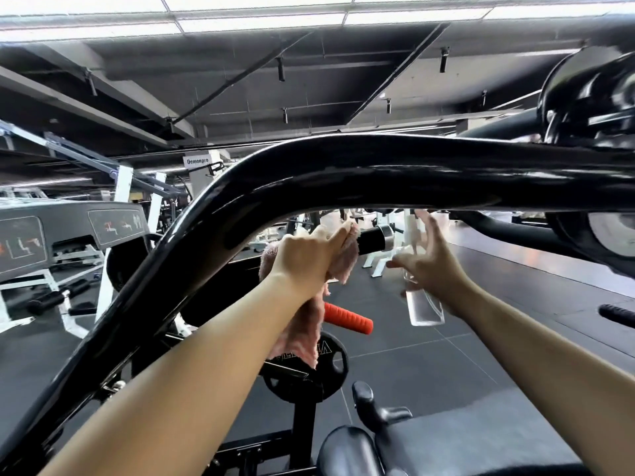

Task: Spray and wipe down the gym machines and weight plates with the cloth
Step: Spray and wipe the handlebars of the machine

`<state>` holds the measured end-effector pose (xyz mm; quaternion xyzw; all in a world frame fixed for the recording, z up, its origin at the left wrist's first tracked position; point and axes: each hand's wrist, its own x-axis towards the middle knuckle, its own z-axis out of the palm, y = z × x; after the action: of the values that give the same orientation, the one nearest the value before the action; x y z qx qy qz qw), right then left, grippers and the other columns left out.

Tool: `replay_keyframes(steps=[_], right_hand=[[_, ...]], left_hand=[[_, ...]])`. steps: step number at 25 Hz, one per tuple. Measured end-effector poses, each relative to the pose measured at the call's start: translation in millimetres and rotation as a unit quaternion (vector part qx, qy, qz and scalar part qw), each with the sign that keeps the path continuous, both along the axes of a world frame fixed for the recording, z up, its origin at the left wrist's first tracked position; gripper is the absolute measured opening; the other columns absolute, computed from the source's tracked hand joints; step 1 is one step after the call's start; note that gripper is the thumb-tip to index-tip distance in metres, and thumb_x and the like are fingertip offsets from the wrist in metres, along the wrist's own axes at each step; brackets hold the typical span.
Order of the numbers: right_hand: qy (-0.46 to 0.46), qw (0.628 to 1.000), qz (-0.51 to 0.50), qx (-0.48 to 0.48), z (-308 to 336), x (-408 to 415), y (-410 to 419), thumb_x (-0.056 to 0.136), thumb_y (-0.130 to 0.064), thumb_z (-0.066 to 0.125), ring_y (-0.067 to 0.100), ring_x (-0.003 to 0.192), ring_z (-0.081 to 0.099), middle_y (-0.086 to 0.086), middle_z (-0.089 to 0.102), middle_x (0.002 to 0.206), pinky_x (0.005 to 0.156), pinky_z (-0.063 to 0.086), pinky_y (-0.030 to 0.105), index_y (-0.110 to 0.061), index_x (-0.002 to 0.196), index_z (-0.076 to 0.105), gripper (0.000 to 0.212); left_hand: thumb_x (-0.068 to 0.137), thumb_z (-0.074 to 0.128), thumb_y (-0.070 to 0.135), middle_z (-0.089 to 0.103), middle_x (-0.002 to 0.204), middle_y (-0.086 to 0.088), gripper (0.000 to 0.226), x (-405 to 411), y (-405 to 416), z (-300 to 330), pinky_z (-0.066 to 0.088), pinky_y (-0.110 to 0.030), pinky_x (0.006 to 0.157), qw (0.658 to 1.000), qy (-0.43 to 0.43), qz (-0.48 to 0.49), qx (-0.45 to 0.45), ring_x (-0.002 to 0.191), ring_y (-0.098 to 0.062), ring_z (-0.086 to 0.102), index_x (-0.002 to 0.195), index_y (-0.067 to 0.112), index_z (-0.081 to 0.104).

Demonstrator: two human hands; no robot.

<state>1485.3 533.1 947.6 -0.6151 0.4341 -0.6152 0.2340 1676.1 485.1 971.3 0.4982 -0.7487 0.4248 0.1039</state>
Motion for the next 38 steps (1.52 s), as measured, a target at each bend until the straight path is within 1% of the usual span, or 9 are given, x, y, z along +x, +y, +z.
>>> replay_keyframes(steps=[3,6,12,17,20,24,29,33,38], right_hand=[[-0.006,0.997,0.057,0.043,5,-3,-5,0.086,0.005,0.053,0.012,0.065,0.066,-0.001,0.052,0.095,0.041,0.052,0.033,-0.025,0.145,0.021,0.074],[-0.005,0.997,0.049,0.051,-6,-14,-3,0.086,0.006,0.054,0.018,0.070,0.069,0.013,0.047,0.128,0.038,0.050,0.030,-0.029,0.146,0.020,0.077],[-0.040,0.998,0.041,0.040,-15,-34,-5,0.084,0.004,0.059,0.016,0.071,0.070,0.014,0.038,0.143,0.040,0.048,0.026,-0.030,0.145,0.020,0.080],[-0.055,0.997,0.011,0.050,-23,-53,-3,0.085,-0.003,0.062,0.016,0.072,0.068,0.007,0.051,0.124,0.040,0.047,0.028,-0.030,0.143,0.022,0.076],[-0.054,0.997,0.006,0.055,-29,-57,-4,0.086,-0.003,0.062,0.014,0.067,0.068,0.005,0.053,0.117,0.042,0.052,0.033,-0.030,0.142,0.024,0.073],[-0.040,0.998,0.025,0.041,-30,-52,-5,0.085,0.002,0.060,0.014,0.068,0.070,0.009,0.051,0.122,0.042,0.052,0.034,-0.030,0.143,0.023,0.076],[-0.042,0.997,0.051,0.036,-26,-38,-7,0.086,0.004,0.057,0.011,0.064,0.069,0.002,0.055,0.109,0.037,0.043,0.022,-0.030,0.141,0.024,0.073],[-0.017,0.998,0.052,0.026,-26,-28,-9,0.083,0.002,0.061,0.021,0.072,0.070,0.006,0.057,0.115,0.041,0.046,0.025,-0.037,0.130,0.031,0.069],[0.017,0.997,0.070,0.028,-33,-14,-15,0.081,0.005,0.062,0.030,0.071,0.069,0.006,0.060,0.113,0.045,0.053,0.036,-0.029,0.141,0.027,0.077]], left_hand=[[0.059,0.082,0.035,0.057,0.058,0.003,0.045,-9,3,1,0.036,-0.019,0.039,0.993,-0.035,-0.035,-0.106,0.043,-0.015,0.056,0.096,0.020,0.062],[0.090,0.050,0.034,0.065,0.098,-0.002,0.037,-6,8,10,0.043,-0.030,0.060,0.999,-0.036,-0.030,-0.010,0.083,-0.022,0.066,0.121,0.014,0.043],[0.099,0.036,0.038,0.062,0.118,-0.011,0.039,-82,7,33,0.043,-0.035,0.082,0.946,0.299,-0.124,0.038,0.109,-0.032,0.057,0.118,0.012,0.058],[0.088,0.048,0.051,0.066,0.109,0.000,0.039,-124,-8,16,0.038,-0.029,0.069,0.997,0.031,-0.067,0.022,0.101,-0.021,0.063,0.108,0.020,0.062],[0.092,0.051,0.027,0.065,0.114,0.000,0.024,-116,-15,20,0.042,-0.028,0.072,0.996,-0.069,-0.050,-0.004,0.105,-0.020,0.062,0.112,0.021,0.062],[0.091,0.047,0.011,0.062,0.119,-0.005,0.028,-118,-12,25,0.047,-0.030,0.079,0.994,-0.071,-0.081,0.006,0.109,-0.023,0.060,0.116,0.014,0.059],[0.081,0.061,0.030,0.066,0.105,0.000,0.021,-92,1,41,0.040,-0.025,0.070,0.972,0.050,-0.168,0.158,0.098,-0.020,0.062,0.101,0.023,0.063],[0.090,0.049,0.047,0.057,0.117,-0.004,0.048,-57,8,29,0.042,-0.034,0.075,0.993,0.009,-0.100,0.064,0.103,-0.026,0.059,0.124,0.015,0.040],[0.092,0.044,0.049,0.049,0.116,-0.006,0.050,-21,22,17,0.045,-0.035,0.074,0.999,-0.020,-0.050,0.006,0.102,-0.026,0.054,0.125,0.012,0.033]])
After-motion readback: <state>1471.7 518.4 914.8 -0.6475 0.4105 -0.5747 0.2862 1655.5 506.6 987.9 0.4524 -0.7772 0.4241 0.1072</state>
